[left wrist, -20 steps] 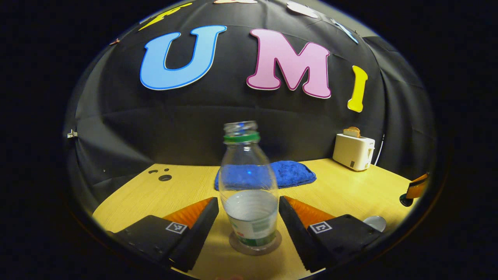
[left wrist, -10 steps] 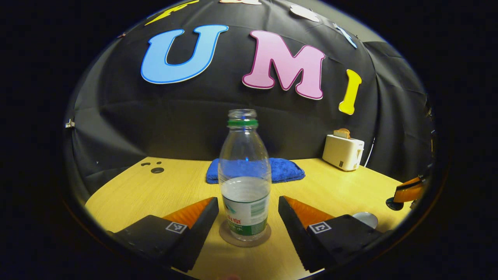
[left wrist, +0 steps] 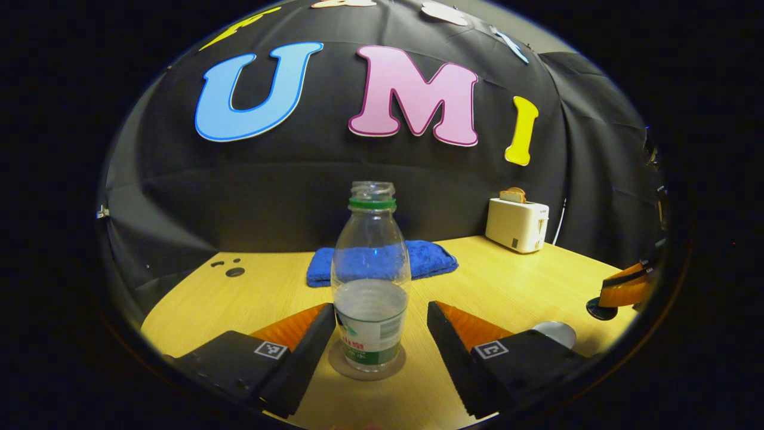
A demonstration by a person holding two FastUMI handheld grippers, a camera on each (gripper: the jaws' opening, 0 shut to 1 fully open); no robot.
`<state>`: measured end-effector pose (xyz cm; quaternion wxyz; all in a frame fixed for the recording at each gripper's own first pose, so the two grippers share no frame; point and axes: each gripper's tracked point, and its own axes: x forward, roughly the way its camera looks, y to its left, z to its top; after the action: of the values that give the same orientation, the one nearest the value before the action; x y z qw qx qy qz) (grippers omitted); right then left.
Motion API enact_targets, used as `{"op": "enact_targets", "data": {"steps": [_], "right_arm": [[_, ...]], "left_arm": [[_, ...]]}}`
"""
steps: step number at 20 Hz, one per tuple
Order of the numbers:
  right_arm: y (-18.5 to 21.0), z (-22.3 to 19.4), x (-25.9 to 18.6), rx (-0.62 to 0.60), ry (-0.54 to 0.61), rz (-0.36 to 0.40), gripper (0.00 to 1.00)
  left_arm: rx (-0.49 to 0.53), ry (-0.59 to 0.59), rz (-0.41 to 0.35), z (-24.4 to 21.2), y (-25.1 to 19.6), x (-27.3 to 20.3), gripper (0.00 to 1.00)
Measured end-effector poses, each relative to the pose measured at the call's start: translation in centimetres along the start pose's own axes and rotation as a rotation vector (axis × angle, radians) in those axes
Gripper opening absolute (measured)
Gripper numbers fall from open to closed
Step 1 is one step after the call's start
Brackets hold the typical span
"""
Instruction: Open the teacup lid with one hand, grasp the water bottle and pour water into the teacup with the other hand; after pouring, place the water bottle on the coaster and then close the teacup lid.
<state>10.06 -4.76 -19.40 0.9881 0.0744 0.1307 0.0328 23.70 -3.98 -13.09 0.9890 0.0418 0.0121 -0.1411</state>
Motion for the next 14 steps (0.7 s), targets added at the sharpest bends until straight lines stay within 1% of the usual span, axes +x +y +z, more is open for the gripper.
{"op": "enact_targets", "data": {"steps": [4, 5, 6, 9, 10, 11, 12, 13, 14], "right_arm": [[0.5, 1.0, 0.7, 0.037, -0.030, 0.009, 0.27], [1.1, 1.4, 1.1, 0.043, -0.049, 0.020, 0.22], [1.6, 1.6, 1.5, 0.043, -0.067, 0.035, 0.27], [3.7, 1.1, 3.2, 0.041, -0.092, 0.083, 0.27], [4.1, 0.7, 3.7, 0.039, -0.095, 0.090, 0.22], [4.6, -0.1, 4.2, 0.030, -0.087, 0.097, 0.32], [5.0, -0.8, 4.5, 0.017, -0.079, 0.103, 0.27], [5.2, -1.2, 4.7, -0.001, -0.078, 0.103, 0.27], [5.3, -1.3, 4.9, -0.023, -0.087, 0.100, 0.22]], "left_arm": [[-0.031, 0.048, 0.031, -1.7, 0.5, -2.6, 0.98], [-0.033, 0.051, 0.036, -1.9, 0.5, -3.8, 0.98], [-0.030, 0.057, 0.034, -2.0, 0.5, -5.0, 0.98], [0.012, 0.133, 0.032, -3.3, 0.7, -9.1, 0.98], [0.009, 0.136, 0.022, -2.8, 0.6, -10.5, 0.98], [-0.011, 0.134, 0.016, -2.2, 0.5, -11.6, 0.98], [-0.041, 0.130, 0.007, -1.6, 0.3, -12.6, 0.98], [-0.068, 0.125, 0.004, -1.4, 0.2, -13.5, 0.98], [-0.089, 0.120, 0.005, -1.0, 0.3, -14.3, 0.98]]}}
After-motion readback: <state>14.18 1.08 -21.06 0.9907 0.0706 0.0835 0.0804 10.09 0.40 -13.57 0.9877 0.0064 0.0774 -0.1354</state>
